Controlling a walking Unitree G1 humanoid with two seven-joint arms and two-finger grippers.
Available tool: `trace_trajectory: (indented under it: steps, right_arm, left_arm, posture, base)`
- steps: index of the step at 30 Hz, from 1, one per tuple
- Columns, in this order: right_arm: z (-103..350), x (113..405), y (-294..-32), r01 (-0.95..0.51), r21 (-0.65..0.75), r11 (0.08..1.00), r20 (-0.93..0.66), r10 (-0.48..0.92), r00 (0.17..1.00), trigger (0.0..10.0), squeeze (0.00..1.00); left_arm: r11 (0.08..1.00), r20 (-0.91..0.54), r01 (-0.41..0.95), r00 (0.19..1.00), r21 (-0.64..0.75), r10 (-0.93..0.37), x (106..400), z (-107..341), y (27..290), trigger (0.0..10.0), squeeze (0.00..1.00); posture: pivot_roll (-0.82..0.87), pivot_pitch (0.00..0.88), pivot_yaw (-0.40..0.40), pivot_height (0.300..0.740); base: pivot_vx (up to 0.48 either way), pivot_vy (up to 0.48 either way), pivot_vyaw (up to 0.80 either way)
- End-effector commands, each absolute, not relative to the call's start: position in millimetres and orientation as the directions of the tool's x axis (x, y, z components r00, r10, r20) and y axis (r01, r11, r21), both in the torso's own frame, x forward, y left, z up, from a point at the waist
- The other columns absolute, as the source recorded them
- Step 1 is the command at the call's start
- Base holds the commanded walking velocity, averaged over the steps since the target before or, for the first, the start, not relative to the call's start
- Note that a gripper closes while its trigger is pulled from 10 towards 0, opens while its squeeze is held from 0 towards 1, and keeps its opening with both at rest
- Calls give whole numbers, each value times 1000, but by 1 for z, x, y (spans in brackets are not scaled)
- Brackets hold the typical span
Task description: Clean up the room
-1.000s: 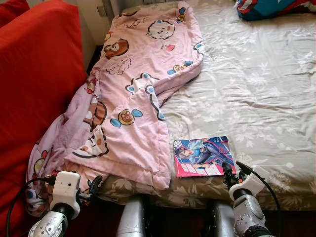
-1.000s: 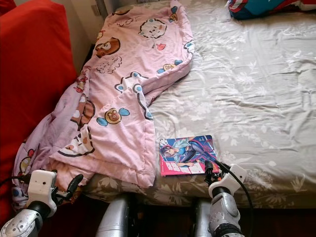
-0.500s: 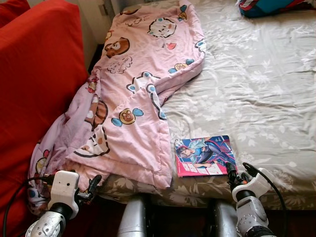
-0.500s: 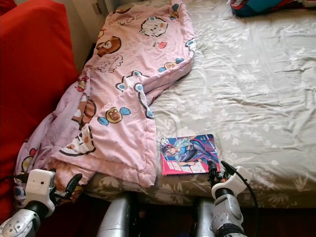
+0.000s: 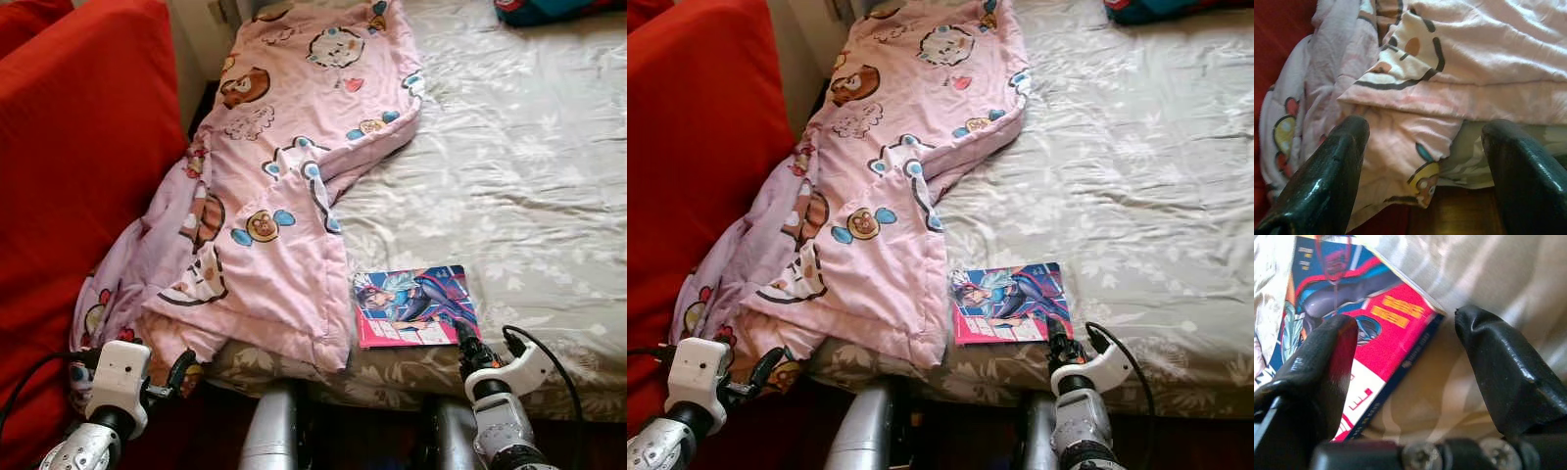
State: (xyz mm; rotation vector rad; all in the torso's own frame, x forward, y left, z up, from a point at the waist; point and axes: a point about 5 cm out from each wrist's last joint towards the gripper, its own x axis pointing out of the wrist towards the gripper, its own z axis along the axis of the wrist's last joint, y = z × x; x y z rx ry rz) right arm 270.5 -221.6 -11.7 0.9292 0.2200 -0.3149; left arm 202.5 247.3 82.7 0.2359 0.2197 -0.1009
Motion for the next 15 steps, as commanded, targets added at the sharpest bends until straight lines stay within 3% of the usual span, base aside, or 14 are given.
trace_trajectory:
  steps: [1,15]
  right_arm:
    - [-28,255,-214,414,773,481,-387,-160,908,10000,0]
    - [-7,282,-197,254,853,455,-266,-38,963,10000,0]
  left_arm:
    - [960,-259,116,965,253,-48,196,84,258,10000,0]
    - [957,-269,114,962,268,-39,192,85,259,10000,0]
  posture:
    - [317,224,195,605]
    - [330,225,199,605]
  base:
    - [0,0,0]
    - [0,0,0]
